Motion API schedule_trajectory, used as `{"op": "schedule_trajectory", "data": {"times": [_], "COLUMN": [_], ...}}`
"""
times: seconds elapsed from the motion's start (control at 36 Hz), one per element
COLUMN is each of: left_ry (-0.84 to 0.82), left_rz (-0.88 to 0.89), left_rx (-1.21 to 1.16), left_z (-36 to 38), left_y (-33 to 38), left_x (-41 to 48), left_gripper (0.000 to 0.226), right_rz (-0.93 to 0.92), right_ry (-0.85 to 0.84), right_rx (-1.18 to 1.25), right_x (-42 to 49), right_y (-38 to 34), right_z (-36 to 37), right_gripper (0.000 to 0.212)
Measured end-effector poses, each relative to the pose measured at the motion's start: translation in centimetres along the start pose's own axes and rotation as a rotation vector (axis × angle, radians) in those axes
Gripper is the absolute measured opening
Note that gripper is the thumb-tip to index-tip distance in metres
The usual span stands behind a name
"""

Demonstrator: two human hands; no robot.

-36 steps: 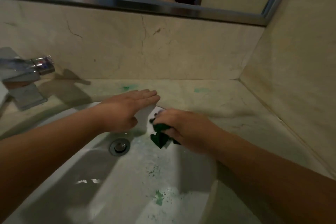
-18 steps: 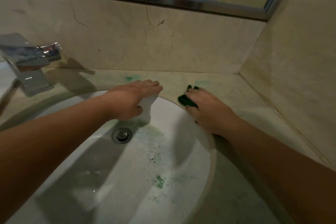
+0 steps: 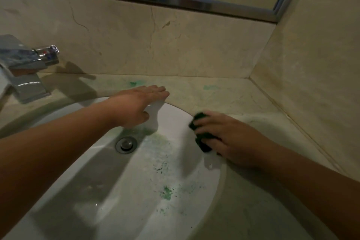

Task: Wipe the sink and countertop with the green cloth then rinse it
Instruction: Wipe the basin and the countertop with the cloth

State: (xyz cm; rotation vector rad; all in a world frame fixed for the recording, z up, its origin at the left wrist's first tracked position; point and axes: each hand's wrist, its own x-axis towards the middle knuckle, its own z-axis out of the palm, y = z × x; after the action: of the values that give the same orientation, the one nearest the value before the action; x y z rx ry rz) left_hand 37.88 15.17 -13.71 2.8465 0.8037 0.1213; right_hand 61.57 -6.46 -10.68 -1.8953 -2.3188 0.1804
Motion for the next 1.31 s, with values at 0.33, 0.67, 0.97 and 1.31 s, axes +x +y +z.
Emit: {"op": "schedule_trajectory", "data": {"times": [0.33, 0.67, 0.97, 1.31], "left_ry": [0.033, 0.046, 0.003, -0.094], "left_rz": [0.011, 0.049, 0.043, -0.076], "left_rx": [0.078, 0.085, 0.024, -0.068], "left_z": [0.2, 0.6, 0.5, -2.2], "left_y": [0.6, -0.2, -1.1, -0.1], "left_x": [-0.6, -0.1, 0.3, 0.6], "left_gripper": [0.099, 0.099, 0.098, 0.100], "right_rz": [0.244, 0.725, 0.578, 0.017], "right_ry": [0.039, 0.217, 0.134, -0.061], "right_rx": [0.057, 0.072, 0.032, 0.255], "right_x": [-2.6, 4.6, 9.0, 9.1], "right_y": [6.4, 19.3, 16.9, 1.7], "right_z": [-1.5, -2.1, -2.5, -1.3], "right_gripper": [0.052, 0.050, 0.036, 0.036]}}
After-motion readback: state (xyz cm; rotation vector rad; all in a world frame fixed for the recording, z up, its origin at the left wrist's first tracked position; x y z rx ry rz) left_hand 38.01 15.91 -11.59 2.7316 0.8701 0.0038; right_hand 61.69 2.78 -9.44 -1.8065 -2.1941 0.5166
